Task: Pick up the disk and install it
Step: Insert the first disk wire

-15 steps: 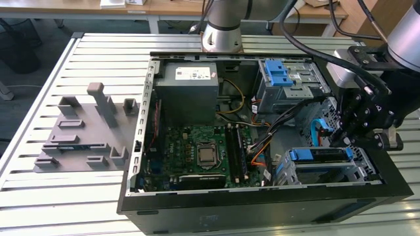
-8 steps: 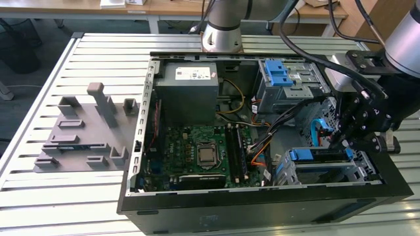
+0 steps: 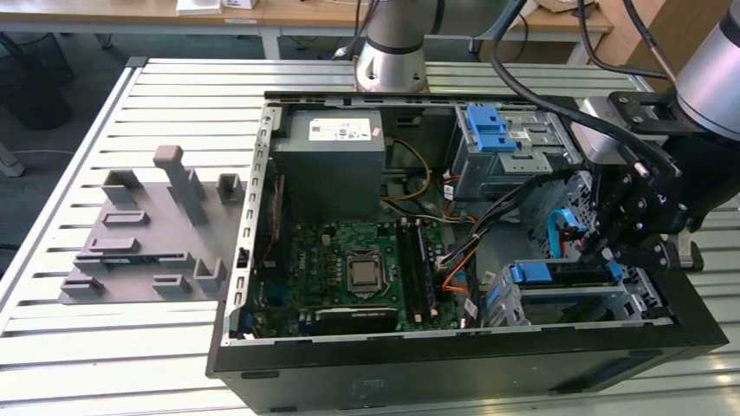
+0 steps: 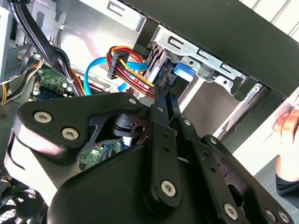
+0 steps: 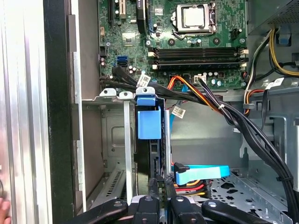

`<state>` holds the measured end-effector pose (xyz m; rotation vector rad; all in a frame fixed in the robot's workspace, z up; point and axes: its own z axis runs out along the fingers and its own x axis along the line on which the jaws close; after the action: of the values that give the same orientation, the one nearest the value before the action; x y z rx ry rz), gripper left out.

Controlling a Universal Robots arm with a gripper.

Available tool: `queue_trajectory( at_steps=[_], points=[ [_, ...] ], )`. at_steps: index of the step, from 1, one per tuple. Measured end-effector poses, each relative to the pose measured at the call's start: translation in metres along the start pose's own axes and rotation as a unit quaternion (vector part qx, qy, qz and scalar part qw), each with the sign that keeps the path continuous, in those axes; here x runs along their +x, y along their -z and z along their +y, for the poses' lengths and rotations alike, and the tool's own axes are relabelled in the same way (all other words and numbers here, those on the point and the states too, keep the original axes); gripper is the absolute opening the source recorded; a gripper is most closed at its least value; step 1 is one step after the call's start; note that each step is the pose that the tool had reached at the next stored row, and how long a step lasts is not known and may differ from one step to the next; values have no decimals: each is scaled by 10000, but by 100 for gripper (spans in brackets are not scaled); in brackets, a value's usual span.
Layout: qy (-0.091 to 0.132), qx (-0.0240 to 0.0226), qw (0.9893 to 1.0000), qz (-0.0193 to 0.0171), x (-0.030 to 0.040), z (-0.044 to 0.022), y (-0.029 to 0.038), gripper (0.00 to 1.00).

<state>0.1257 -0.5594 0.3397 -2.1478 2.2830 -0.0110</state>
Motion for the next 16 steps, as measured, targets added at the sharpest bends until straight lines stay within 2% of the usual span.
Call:
queue_trajectory(
  at_steps=[5, 10, 16],
  points=[
    [1, 0, 10000, -1, 0, 0, -4, 16],
    [150, 0, 9999, -2, 0, -1, -15, 16],
    [163, -4, 9999, -2, 2, -1, -33, 16]
  ],
)
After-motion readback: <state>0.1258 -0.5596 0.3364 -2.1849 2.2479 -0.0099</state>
